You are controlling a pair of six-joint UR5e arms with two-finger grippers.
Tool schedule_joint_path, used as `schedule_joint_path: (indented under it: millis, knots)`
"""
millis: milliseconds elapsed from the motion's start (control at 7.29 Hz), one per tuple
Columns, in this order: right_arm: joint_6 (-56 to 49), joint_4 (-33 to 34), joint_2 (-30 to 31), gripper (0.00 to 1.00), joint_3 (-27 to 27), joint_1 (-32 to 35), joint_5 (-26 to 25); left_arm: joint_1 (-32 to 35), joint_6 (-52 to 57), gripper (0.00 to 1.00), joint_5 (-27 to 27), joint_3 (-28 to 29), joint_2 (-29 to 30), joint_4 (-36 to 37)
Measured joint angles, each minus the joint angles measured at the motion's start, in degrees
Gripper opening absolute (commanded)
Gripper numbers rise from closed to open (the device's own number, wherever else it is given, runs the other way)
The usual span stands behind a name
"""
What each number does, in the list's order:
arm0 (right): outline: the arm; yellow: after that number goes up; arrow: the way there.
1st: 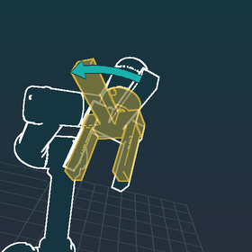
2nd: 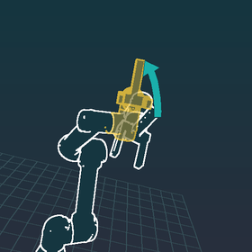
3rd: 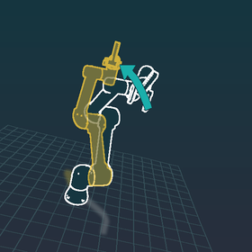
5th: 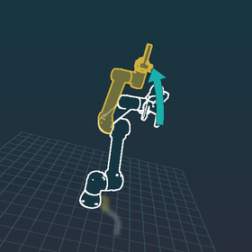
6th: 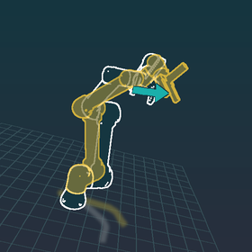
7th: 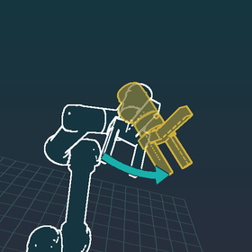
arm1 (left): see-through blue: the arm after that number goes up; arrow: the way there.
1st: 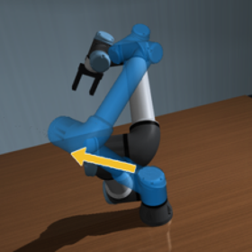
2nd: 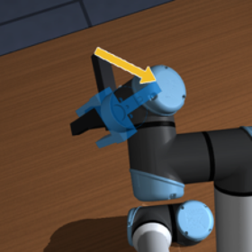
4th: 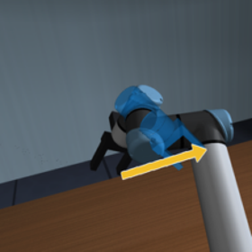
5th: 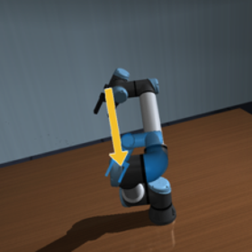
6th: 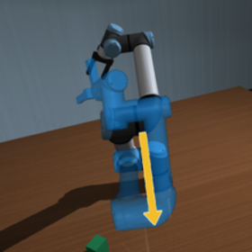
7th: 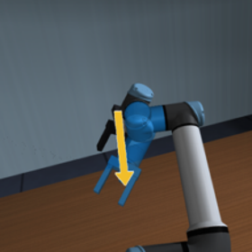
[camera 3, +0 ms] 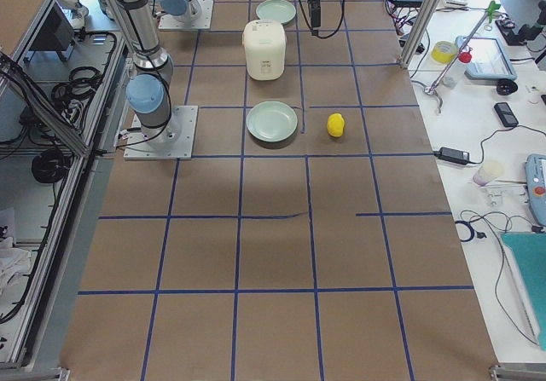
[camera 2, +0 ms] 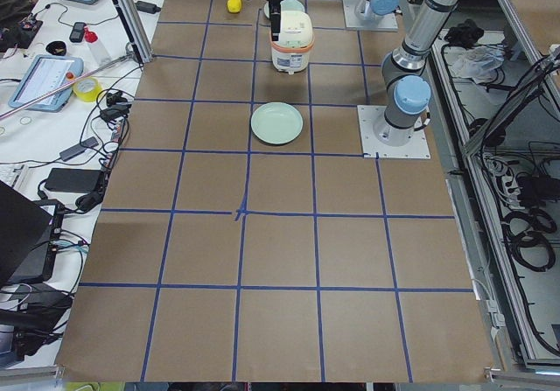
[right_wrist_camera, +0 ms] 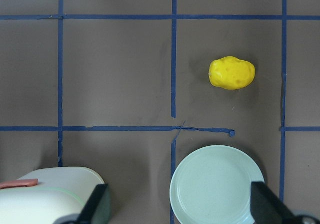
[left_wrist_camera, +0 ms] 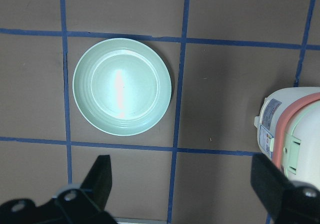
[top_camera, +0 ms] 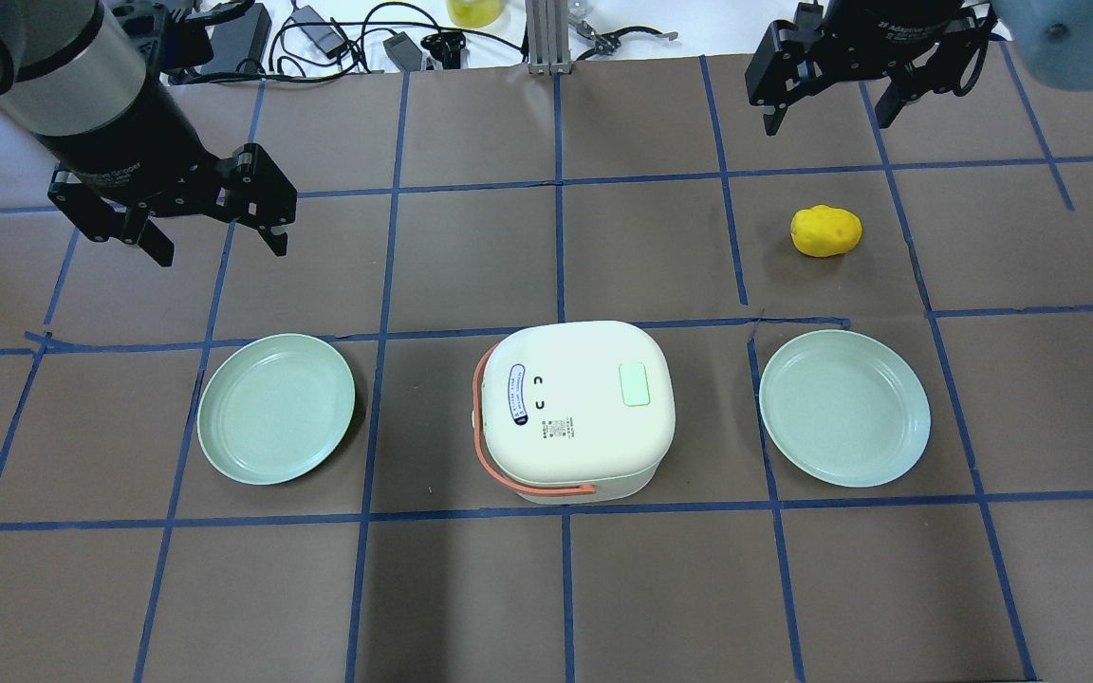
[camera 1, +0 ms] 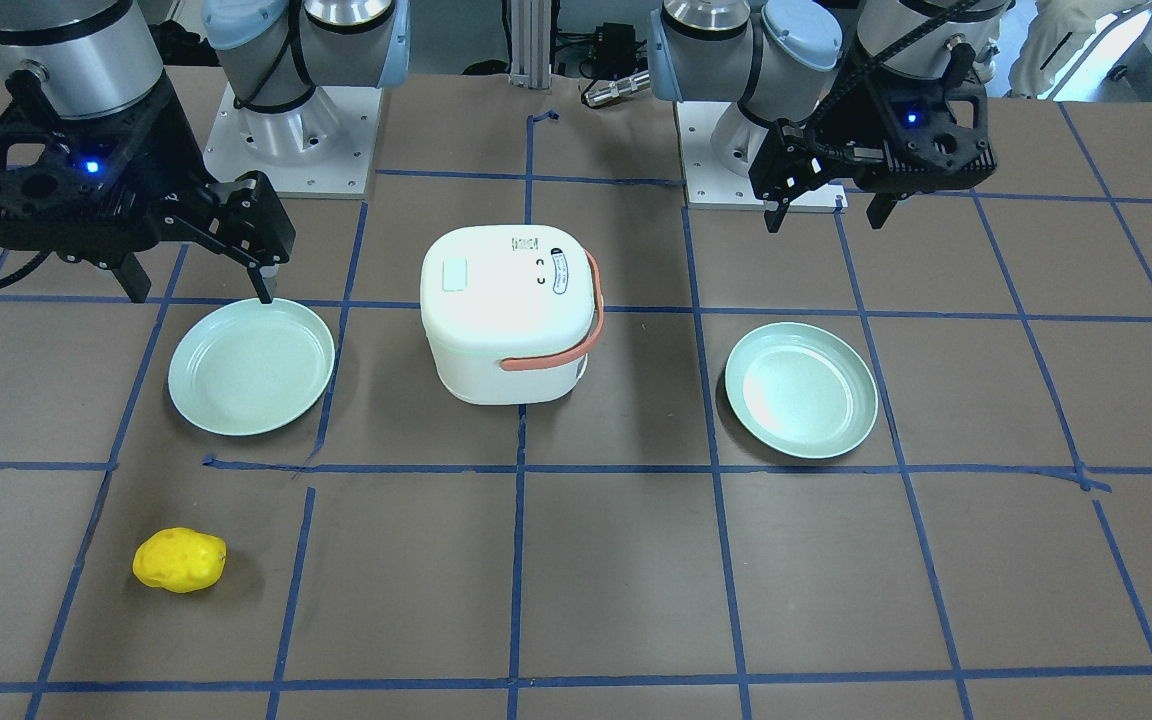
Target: Press rice cooker button
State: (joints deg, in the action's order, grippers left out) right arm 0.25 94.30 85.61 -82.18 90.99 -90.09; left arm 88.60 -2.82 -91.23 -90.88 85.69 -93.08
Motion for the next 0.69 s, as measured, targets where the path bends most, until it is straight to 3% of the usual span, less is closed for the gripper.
schedule_joint_path:
  millis: [686]
  knots:
    - [-0.13,-0.19,0.08,1.00,-0.04,0.06,0.06,0.00,0.00,1.00,0.00,0.00,0.00,0.00]
